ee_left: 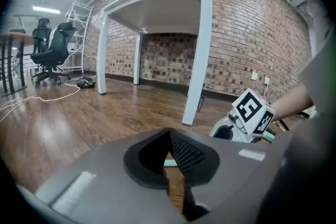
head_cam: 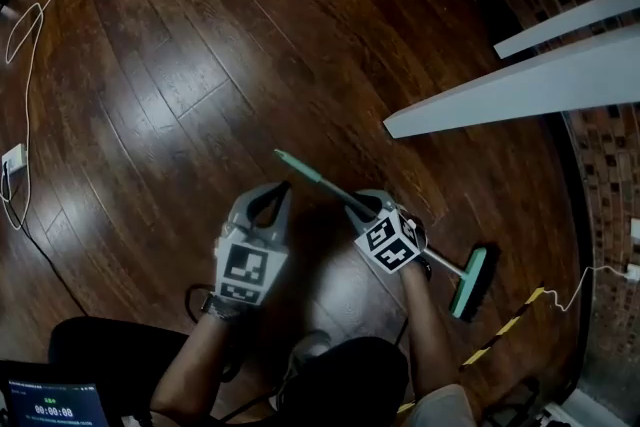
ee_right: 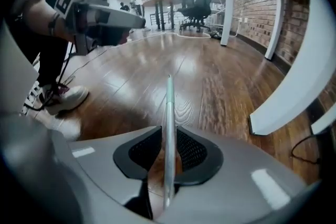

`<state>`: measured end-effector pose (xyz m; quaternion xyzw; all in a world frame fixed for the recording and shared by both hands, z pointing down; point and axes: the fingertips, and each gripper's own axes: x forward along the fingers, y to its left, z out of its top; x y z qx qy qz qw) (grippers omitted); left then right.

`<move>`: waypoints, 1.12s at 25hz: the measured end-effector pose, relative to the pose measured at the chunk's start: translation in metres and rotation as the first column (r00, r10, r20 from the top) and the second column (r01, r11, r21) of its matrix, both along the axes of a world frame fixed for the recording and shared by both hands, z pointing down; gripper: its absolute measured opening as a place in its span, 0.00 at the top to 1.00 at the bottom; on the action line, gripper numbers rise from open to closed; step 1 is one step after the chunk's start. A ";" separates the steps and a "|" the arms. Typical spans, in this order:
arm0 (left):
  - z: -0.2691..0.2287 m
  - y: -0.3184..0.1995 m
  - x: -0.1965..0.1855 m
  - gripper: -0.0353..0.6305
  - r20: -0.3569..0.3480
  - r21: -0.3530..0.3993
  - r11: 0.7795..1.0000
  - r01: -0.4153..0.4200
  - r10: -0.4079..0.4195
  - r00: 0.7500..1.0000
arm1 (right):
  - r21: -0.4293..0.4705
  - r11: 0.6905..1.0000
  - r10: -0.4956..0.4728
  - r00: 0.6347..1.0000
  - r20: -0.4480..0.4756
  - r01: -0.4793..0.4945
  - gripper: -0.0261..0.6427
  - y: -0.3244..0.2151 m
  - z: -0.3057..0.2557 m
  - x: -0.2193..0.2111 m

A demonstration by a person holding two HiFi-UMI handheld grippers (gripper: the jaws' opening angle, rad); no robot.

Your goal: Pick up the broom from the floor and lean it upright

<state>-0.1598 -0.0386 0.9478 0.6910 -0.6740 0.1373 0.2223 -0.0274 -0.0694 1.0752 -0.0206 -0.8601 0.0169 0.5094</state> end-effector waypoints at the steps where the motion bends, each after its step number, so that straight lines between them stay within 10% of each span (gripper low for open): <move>1: 0.001 0.001 0.001 0.95 0.001 -0.002 1.000 0.001 -0.001 1.000 | 0.003 0.999 -0.033 0.999 -0.033 0.033 0.81 0.001 0.007 0.001; 15: -0.014 0.013 -0.026 0.95 0.024 0.031 0.997 0.071 -0.072 0.997 | -0.064 0.985 -0.170 0.961 -0.219 0.160 0.77 0.005 0.055 -0.012; 28: -0.037 -0.002 -0.029 0.95 0.028 0.097 0.991 0.094 -0.097 0.995 | 0.025 1.000 -0.004 0.996 -0.092 0.007 0.83 -0.009 0.006 0.003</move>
